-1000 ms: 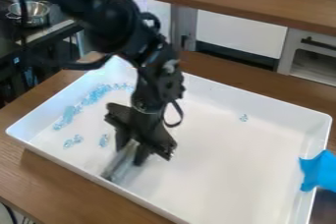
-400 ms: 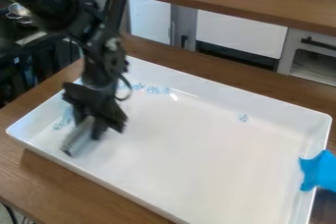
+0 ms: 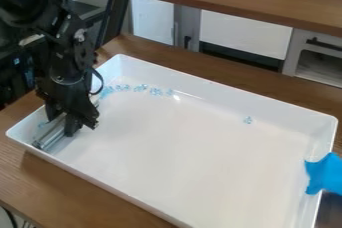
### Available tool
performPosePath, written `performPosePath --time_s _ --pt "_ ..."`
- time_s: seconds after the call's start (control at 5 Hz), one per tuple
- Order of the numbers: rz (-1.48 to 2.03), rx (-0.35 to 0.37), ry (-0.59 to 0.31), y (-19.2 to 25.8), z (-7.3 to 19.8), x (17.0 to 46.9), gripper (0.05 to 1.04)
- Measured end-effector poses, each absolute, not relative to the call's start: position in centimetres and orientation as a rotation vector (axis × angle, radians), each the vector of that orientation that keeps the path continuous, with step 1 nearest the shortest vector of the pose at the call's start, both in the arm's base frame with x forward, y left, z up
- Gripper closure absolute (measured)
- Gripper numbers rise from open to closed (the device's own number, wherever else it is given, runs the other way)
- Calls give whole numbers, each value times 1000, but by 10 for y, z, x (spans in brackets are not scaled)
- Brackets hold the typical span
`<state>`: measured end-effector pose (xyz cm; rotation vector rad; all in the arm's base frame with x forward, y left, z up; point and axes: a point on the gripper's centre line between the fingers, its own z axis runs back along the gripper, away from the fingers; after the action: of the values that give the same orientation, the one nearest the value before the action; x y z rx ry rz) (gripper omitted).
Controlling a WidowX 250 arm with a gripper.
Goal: Sweep into pile
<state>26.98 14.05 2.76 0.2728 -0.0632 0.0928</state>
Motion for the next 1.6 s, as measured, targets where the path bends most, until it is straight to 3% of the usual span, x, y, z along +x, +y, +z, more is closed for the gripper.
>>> performPosePath --time_s 0.2,0.4,0.6,0.8,1.0,1.2,1.6 --pt "112 144 -56 123 34 261 693" --pt "119 -10 -146 78 63 284 693" --pt "113 -106 -212 30 89 315 693" --pt "74 -138 -216 -18 100 338 693" --pt "40 -148 -185 -66 94 356 693" --pt "29 -113 -151 -116 77 369 693" --pt "44 -38 -117 -142 38 391 693"
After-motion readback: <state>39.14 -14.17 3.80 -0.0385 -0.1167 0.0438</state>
